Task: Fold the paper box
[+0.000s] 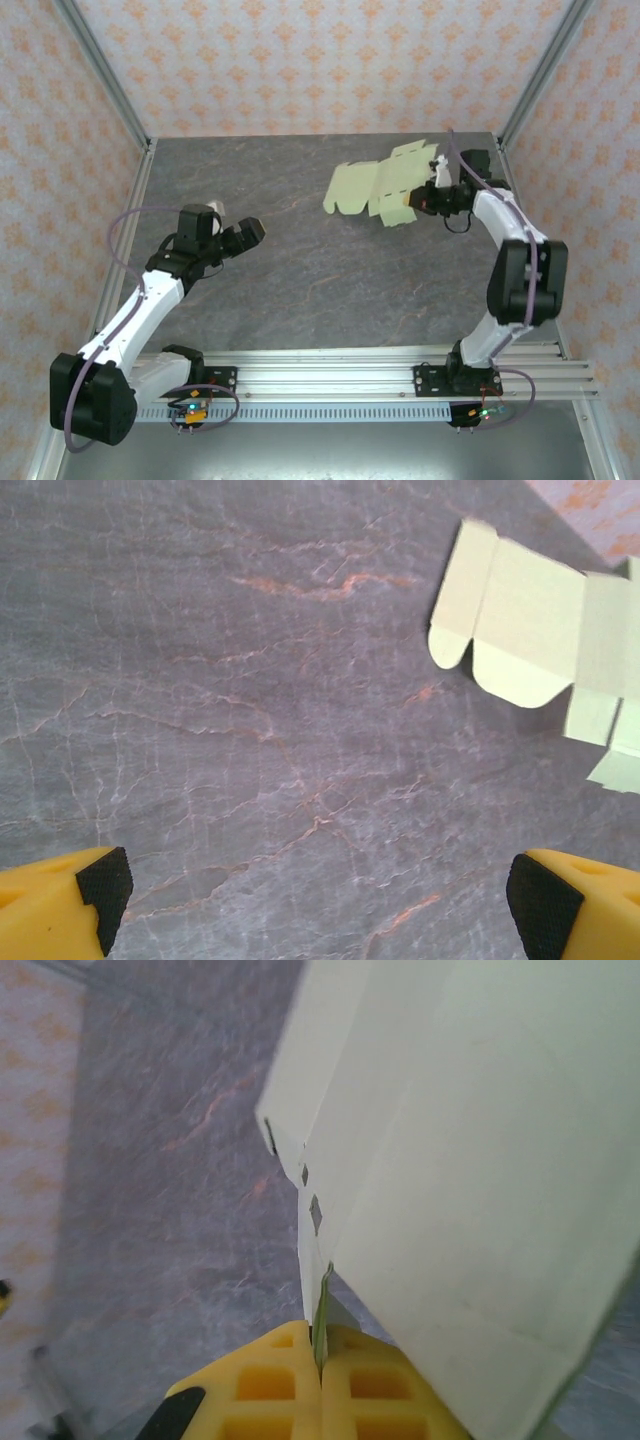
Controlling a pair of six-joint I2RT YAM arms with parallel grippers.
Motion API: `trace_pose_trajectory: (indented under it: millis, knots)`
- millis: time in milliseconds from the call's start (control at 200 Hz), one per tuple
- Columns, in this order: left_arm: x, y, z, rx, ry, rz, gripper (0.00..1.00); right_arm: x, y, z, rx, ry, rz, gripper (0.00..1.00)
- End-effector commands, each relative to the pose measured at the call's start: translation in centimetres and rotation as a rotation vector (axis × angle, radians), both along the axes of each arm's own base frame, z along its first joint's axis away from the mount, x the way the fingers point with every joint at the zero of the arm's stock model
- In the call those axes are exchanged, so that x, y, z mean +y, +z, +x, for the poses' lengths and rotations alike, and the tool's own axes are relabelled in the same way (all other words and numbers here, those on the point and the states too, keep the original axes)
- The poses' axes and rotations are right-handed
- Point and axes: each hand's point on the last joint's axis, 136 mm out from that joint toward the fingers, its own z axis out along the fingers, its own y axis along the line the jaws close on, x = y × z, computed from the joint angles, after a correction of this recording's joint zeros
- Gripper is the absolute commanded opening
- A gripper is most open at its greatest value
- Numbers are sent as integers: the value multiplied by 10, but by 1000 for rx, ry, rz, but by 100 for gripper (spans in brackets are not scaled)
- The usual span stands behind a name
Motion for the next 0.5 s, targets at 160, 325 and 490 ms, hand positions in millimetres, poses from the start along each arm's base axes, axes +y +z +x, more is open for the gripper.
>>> trace_pose_trajectory:
  millis: [160, 325, 490]
  knots:
    - [8, 42, 9, -121, 65, 10, 100, -18, 83, -23, -318, -123, -574, 0]
    - [18, 42, 9, -112, 114, 45, 100, 7, 88, -45, -464, 49, -935, 0]
    - [27, 33, 5, -87, 155, 71, 100, 20, 40, -60, -456, 303, -1366, 0]
